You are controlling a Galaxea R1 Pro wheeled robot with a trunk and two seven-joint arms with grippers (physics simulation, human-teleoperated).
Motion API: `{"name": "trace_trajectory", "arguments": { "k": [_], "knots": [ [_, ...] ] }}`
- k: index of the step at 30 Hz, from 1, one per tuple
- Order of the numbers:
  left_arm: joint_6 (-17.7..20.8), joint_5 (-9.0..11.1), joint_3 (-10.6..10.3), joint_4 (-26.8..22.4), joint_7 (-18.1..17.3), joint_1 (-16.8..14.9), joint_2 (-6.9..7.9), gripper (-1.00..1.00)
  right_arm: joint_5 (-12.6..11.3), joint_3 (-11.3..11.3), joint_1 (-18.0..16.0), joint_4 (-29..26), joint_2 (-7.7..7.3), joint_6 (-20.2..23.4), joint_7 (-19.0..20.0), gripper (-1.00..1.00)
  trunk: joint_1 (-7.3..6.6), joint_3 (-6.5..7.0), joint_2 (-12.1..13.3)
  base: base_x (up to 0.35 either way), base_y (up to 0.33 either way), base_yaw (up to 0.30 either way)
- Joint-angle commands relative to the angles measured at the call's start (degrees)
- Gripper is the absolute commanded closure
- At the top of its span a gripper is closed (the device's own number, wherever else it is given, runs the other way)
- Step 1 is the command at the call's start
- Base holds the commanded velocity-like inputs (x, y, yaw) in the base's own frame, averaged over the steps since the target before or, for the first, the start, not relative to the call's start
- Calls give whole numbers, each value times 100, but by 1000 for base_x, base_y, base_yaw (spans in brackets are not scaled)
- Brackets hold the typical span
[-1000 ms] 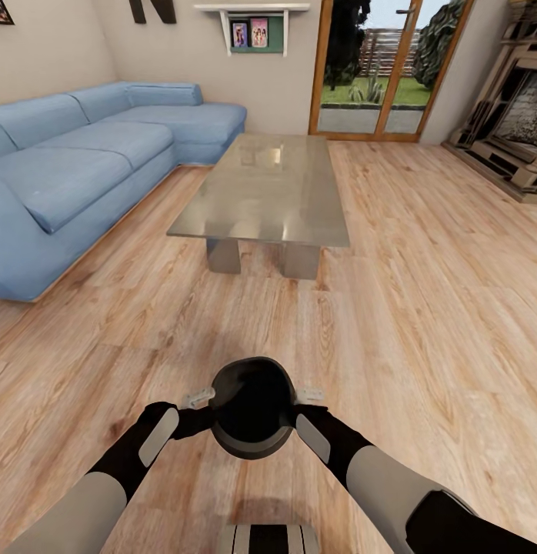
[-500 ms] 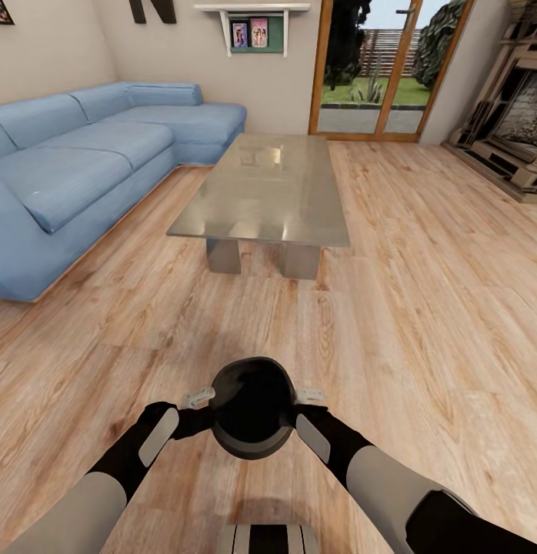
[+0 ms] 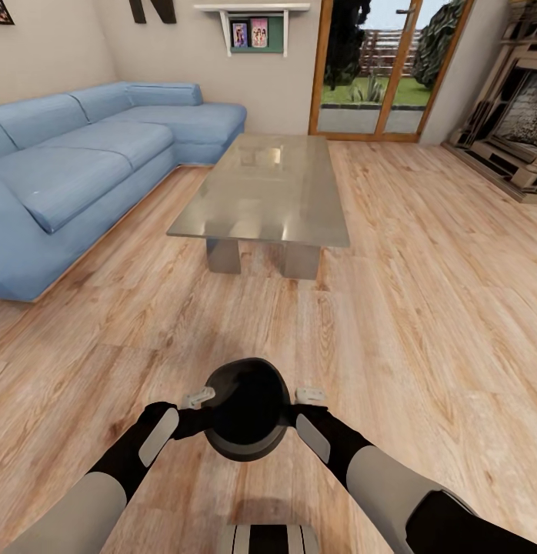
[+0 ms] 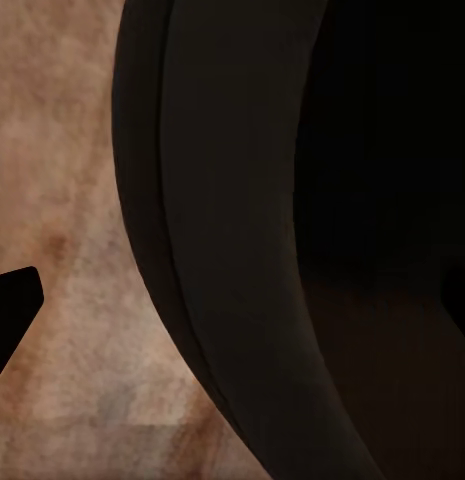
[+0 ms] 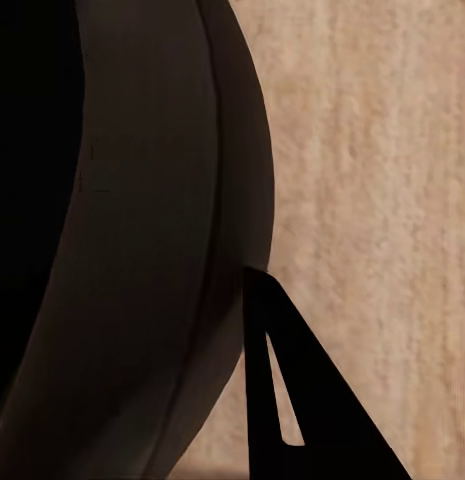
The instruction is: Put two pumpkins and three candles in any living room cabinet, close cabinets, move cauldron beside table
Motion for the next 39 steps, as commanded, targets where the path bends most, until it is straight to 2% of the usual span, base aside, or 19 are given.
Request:
{"name": "trace_trajectory", "arguments": {
  "k": [1, 13, 14, 39],
  "knots": [
    [11, 61, -29, -12, 55, -2, 8, -100, -48, 38, -4, -3, 0, 18, -46, 100, -1, -5, -2, 0, 0, 0],
    [11, 61, -29, -12, 55, -2, 8, -100, -48, 37, -5, -3, 0, 18, -46, 100, -1, -5, -2, 0, 0, 0],
    [11, 61, -29, -12, 55, -2, 8, 100, -48, 36, -4, -3, 0, 18, -46, 100, -1, -5, -2, 0, 0, 0],
    [3, 52, -21, -12, 162, -2, 11, 100, -48, 34, -3, -3, 0, 9, -46, 100, -1, -5, -2, 0, 0, 0]
  ]
}}
